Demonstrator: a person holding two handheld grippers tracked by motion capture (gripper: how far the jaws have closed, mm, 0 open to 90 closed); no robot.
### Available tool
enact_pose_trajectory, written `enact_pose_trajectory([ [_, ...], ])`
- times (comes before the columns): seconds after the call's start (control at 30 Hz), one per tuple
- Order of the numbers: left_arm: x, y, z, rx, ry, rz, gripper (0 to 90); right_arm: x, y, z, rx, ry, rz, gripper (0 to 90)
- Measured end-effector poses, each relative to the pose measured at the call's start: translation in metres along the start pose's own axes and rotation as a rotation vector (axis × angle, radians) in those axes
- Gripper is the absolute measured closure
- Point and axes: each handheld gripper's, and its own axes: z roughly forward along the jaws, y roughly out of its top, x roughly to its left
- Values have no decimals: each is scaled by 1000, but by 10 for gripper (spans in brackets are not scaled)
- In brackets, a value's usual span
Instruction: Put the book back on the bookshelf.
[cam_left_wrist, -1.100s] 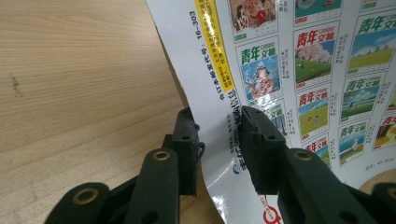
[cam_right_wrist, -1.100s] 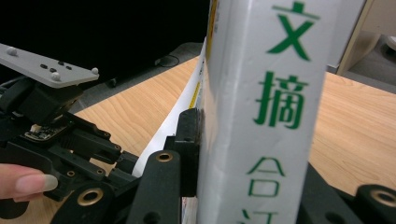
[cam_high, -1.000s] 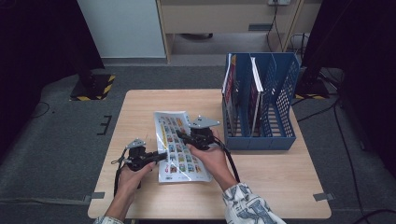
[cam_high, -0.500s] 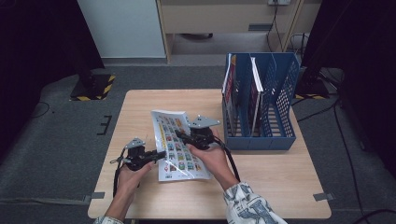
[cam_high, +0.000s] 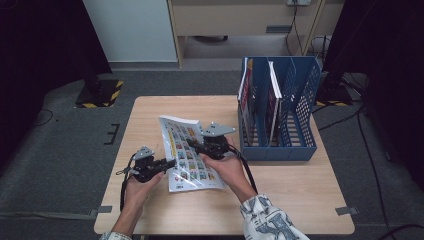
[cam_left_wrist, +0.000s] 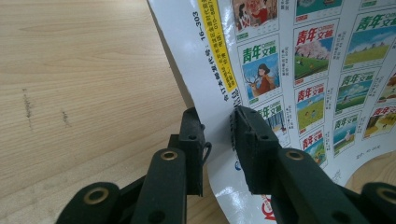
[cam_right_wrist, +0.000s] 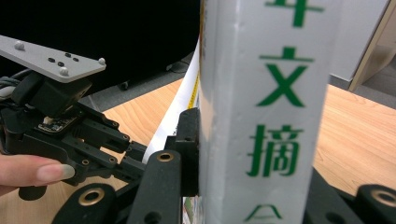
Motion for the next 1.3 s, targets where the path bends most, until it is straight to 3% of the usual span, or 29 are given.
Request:
enact_pose_trajectory([
  [0.87, -5, 6, -6, -26, 45, 64, 731, -3, 4, -5, -1, 11, -14, 722],
  [1.3, -10, 12, -14, -54, 102, 138, 737, -3, 9, -10, -20, 16, -35, 723],
])
